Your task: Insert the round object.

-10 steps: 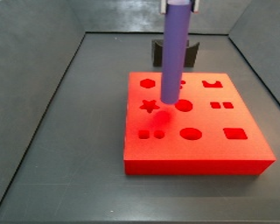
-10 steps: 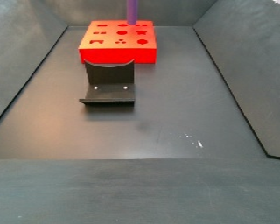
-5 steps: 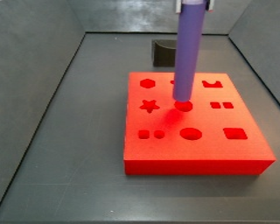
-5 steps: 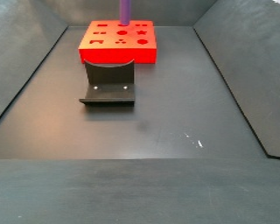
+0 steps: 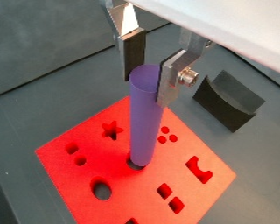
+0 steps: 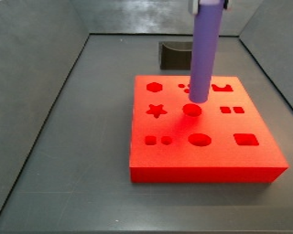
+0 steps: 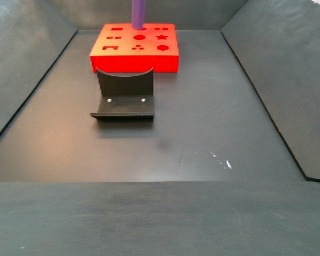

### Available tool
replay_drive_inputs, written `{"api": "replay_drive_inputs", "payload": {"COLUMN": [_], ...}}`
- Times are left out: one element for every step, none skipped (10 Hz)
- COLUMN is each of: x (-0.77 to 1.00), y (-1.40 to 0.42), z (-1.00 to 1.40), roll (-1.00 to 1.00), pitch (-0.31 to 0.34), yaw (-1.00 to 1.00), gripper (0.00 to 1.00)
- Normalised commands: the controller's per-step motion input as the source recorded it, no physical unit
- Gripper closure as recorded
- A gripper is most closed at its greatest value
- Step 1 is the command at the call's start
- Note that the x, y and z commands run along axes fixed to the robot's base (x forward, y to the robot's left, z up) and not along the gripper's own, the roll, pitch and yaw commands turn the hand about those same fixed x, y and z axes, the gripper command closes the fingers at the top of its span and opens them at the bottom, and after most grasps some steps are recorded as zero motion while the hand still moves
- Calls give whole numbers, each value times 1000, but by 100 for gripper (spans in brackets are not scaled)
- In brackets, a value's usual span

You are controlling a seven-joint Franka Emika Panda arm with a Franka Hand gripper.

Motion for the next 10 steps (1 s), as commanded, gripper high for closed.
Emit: {"api": "replay_drive_inputs", "payload": {"x": [-3, 0, 29, 0, 0, 0, 109, 186, 143, 426], "y": [-17, 0, 0, 0, 0, -20, -183, -157, -160, -186], "z": [-266, -354, -326, -283, -274, -209, -146, -243, -531, -669], "roll": [110, 94, 73, 51, 30, 0, 0, 0, 90, 64], "pitch": [0, 0, 10, 21, 30, 31, 20, 0, 129, 217], "yaw": [0, 0, 0, 0, -11, -46, 0, 0, -146, -340], "gripper": [100, 100, 100, 100, 100, 100, 100, 100, 100, 100]}}
